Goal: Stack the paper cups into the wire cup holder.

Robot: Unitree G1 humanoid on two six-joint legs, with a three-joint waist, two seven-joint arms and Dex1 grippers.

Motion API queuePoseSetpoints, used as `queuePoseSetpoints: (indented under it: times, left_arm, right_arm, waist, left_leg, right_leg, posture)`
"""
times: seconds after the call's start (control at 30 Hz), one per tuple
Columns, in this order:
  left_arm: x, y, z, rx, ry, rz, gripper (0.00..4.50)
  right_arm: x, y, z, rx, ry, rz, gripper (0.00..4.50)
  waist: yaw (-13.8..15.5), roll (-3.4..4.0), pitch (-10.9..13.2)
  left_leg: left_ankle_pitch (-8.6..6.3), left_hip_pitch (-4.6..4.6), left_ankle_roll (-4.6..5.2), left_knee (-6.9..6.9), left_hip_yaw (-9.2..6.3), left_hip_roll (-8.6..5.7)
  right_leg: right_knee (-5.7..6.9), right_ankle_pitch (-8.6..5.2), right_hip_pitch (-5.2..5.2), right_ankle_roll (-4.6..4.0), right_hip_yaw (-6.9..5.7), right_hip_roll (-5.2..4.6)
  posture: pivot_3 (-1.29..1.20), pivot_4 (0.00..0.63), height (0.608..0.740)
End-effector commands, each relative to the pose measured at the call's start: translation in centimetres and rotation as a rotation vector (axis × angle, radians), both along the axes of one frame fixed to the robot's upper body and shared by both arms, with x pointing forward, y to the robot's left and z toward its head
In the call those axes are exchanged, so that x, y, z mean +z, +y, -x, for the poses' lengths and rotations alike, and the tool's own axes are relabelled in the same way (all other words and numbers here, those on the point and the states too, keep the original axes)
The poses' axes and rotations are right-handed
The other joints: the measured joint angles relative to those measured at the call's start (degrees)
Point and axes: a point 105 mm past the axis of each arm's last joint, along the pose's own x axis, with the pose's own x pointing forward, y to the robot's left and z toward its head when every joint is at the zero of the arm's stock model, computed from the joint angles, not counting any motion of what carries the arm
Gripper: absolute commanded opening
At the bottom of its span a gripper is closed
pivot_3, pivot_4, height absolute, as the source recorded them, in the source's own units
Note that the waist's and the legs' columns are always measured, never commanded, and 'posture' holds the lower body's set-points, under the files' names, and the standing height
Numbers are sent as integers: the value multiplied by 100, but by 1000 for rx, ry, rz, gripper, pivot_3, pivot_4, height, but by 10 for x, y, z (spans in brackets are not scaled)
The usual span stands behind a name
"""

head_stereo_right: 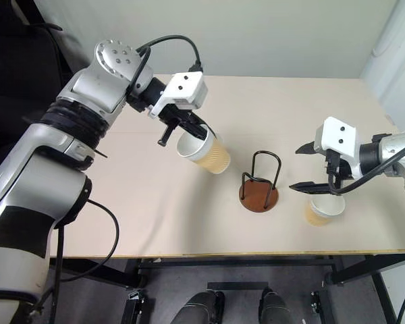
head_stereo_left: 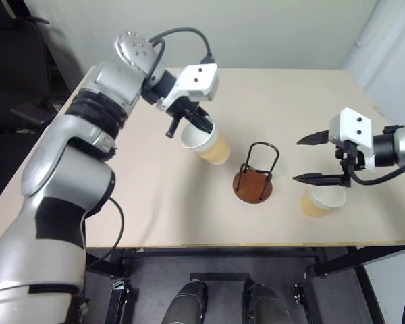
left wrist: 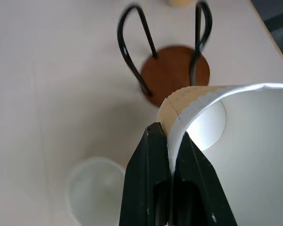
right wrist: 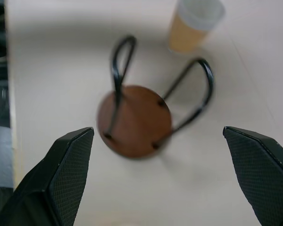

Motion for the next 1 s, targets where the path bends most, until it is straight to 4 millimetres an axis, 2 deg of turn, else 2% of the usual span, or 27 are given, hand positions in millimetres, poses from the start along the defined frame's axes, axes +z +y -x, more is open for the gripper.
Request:
queuePoseSetpoints:
  times: [0.03,0.37,0.5,0.73,1.0]
  left_arm:
    - [10,-5,6,-54,-23,-20,31]
    - [16,-15,8,-107,-85,-86,31]
    - [20,-24,10,-135,-113,-113,31]
    - [15,-44,14,-186,-113,-152,31]
    - [27,-60,15,-206,-152,-135,31]
  right_arm:
    - [22,-10,2,-25,-77,11,4500]
    - [30,-11,12,-31,-51,16,4500]
    - [32,-13,20,-37,-5,26,4500]
    - [38,-23,24,-60,37,43,4500]
    - [40,-27,26,-78,41,52,4500]
  waist:
    - [3,0,0]
    - [30,-1,1]
    - [42,-2,1]
    - [42,-3,2]
    - [45,-4,3]
  left_leg:
    - [-3,3,3,0,3,0]
    - [-12,-3,18,15,10,-2]
    - [-15,-4,22,22,12,-7]
    - [-20,3,26,30,13,-6]
    - [-30,1,42,43,19,-6]
  right_leg:
    - [0,-2,2,3,-1,2]
    - [-2,-11,8,15,3,-4]
    - [-3,-12,12,18,2,-4]
    - [0,-17,20,26,7,-8]
    - [1,-26,24,42,9,-8]
  posture:
    - [0,150,740]
    - [0,150,740]
    - [0,150,740]
    - [0,150,740]
    - [0,150,740]
